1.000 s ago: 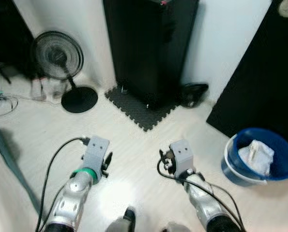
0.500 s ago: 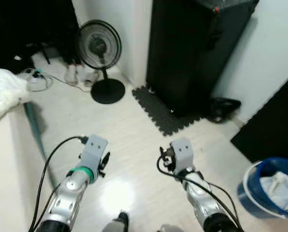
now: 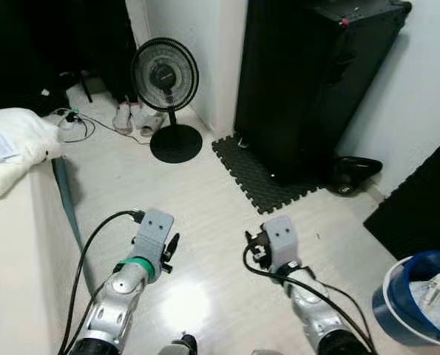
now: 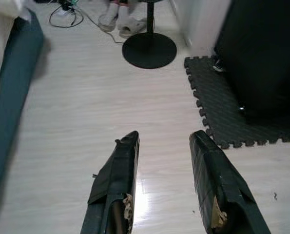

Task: Clean up the room

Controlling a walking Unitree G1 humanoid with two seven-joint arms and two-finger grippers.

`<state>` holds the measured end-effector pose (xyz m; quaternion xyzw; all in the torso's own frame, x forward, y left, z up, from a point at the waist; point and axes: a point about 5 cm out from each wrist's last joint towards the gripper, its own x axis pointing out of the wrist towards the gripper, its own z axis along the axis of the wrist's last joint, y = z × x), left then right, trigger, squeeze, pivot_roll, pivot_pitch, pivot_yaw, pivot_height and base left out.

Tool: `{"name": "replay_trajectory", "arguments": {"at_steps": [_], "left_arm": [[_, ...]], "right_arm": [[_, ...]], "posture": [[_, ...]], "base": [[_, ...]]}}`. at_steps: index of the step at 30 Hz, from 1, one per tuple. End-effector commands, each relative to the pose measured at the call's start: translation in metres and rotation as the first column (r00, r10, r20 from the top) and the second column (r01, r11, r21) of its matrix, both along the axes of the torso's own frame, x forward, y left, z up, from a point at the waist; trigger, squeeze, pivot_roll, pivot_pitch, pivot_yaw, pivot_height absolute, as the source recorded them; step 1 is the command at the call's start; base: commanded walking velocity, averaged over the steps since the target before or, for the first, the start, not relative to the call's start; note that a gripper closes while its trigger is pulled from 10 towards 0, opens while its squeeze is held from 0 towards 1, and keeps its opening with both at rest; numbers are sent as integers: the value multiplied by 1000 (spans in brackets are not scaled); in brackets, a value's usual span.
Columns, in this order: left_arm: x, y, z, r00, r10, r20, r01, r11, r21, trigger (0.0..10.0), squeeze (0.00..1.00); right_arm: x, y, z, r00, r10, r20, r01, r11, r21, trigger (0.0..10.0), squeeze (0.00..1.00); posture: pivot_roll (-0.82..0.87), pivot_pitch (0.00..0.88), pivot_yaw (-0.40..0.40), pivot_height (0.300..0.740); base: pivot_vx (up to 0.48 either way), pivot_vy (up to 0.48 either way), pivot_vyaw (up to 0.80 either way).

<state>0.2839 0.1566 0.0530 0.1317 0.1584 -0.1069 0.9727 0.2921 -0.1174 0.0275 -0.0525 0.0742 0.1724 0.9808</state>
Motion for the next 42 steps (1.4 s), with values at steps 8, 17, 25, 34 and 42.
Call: {"name": "replay_trajectory", "arguments": {"at_steps": [8, 17, 25, 34, 42], "left_arm": [[-3, -2, -6, 1000, -6, -21, 6, 1000, 3, 10000, 0], [-3, -2, -7, 1000, -4, -20, 4, 1000, 3, 10000, 0], [-2, -1, -7, 1000, -5, -19, 6, 1000, 9, 10000, 0], [-1, -2, -7, 1000, -8, -17, 8, 1000, 9, 10000, 0], [-1, -2, -7, 1000, -9, -16, 9, 1000, 7, 10000, 0]], "right_arm": [[-7, -2, -8, 1000, -8, -31, 8, 1000, -4, 10000, 0], [-6, -3, -8, 1000, -11, -28, 11, 1000, -13, 10000, 0], [-5, -3, -7, 1000, -19, -26, 18, 1000, -4, 10000, 0], [-4, -3, -6, 999, -23, -25, 23, 1000, -1, 10000, 0], [-5, -4, -7, 999, -24, -27, 24, 1000, 1, 10000, 0]], "posture": [[-65, 82, 61, 740], [-64, 78, 61, 740], [-65, 75, 64, 740], [-65, 73, 64, 740], [-65, 76, 64, 740]], "base": [[429, 0, 0], [428, 0, 0], [427, 0, 0], [424, 0, 0], [426, 0, 0]]}}
